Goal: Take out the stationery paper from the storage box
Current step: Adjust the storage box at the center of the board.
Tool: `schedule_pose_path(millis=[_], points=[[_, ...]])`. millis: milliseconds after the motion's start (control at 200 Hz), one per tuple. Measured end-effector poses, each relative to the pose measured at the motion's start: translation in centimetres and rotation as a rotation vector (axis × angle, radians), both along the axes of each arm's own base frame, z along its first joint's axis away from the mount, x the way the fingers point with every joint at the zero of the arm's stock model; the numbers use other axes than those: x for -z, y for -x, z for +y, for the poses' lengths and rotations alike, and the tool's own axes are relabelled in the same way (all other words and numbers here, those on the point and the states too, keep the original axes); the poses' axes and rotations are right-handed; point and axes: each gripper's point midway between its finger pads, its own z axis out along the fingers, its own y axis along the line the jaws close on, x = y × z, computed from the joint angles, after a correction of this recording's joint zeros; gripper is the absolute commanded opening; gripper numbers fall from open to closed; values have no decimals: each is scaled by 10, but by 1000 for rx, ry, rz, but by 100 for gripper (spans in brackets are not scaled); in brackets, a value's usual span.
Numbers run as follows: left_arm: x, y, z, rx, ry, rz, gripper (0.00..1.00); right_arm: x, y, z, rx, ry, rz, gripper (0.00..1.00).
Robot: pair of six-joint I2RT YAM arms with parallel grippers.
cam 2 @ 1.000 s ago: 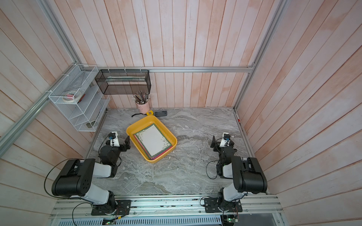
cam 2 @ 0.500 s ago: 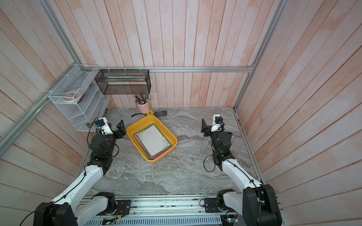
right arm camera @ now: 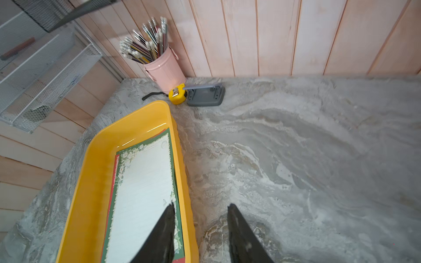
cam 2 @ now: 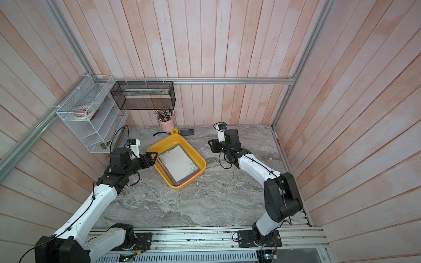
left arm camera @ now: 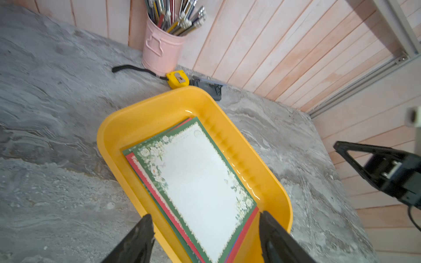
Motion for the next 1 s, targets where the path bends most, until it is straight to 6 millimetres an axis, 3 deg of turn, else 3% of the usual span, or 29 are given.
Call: schedule_pose_path(millis=[165,375,605,1000], points=[[17,11,-4,35,15,98,73,33,-17,21,-29,16,123,38],[26,20,1,35,24,159,73,65,-11,47,-87,37,219,38],[28,24,6,35,21,171,73,80,2,67,-134,42,269,37],[40,22,12,40,-10,199,73,99,19,73,-157,59,321,27]])
